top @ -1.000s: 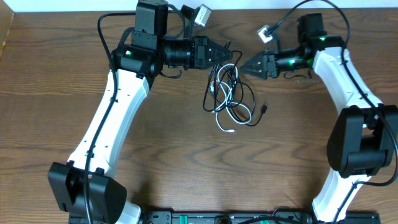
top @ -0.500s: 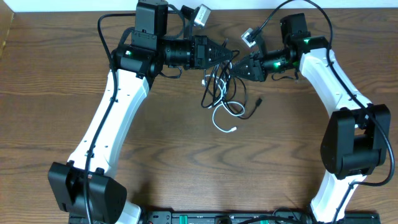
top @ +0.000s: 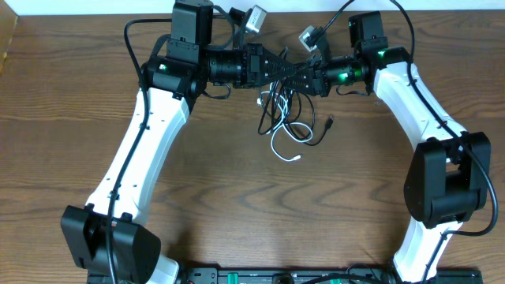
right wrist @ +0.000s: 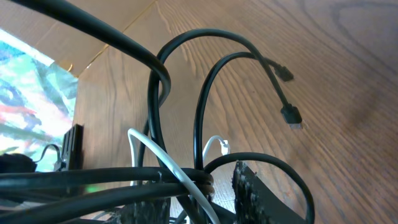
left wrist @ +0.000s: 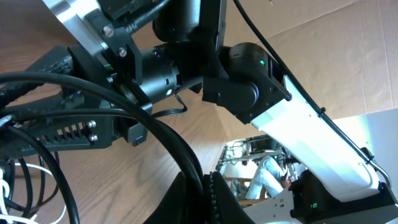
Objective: Untangle cables
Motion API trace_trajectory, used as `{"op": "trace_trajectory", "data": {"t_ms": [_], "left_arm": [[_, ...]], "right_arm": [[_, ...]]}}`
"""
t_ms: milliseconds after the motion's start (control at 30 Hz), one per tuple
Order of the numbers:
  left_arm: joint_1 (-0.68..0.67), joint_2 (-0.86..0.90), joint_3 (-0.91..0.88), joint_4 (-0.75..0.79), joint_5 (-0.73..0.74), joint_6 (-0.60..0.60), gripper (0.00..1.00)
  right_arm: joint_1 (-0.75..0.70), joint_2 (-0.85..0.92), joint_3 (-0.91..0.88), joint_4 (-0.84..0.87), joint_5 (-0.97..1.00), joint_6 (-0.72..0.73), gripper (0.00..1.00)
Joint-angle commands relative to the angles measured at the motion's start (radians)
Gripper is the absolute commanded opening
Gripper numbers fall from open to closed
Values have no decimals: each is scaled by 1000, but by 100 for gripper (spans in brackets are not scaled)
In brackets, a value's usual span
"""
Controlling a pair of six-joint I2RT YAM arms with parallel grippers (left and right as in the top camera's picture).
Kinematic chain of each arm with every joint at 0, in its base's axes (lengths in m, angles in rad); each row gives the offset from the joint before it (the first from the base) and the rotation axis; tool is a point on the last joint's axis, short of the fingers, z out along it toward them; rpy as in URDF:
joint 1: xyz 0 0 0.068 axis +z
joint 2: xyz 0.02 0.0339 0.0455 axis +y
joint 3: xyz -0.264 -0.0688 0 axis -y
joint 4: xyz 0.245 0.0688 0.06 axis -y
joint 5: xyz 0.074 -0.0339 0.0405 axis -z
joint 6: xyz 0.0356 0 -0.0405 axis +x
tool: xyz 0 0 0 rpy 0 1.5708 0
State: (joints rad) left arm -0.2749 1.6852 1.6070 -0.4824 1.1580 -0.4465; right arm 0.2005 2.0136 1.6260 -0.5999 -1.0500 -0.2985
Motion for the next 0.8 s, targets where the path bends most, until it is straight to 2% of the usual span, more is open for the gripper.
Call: {"op": "trace_trajectory", "data": {"t_ms": [0, 133, 267, 467, 567, 767], "left_arm": [[5, -11, 6, 6, 40, -8, 7], [5, -11, 5, 6, 40, -8, 7], [5, -11, 5, 6, 39, -8, 7], [6, -11, 2, 0, 5, 30, 7], [6, -11, 1, -89, -151, 64, 7], [6, -6, 1, -341, -676, 99, 7]], "right_arm": [[-9, -12, 0, 5, 2, 32, 28], [-25, -12, 0, 6, 12, 32, 22], [-44, -12, 0, 5, 0, 32, 8], [-89, -12, 0, -18, -8, 32, 1], [-124, -12, 0, -53, -6, 32, 1], [-209, -13, 0, -155, 114, 91, 1]]}}
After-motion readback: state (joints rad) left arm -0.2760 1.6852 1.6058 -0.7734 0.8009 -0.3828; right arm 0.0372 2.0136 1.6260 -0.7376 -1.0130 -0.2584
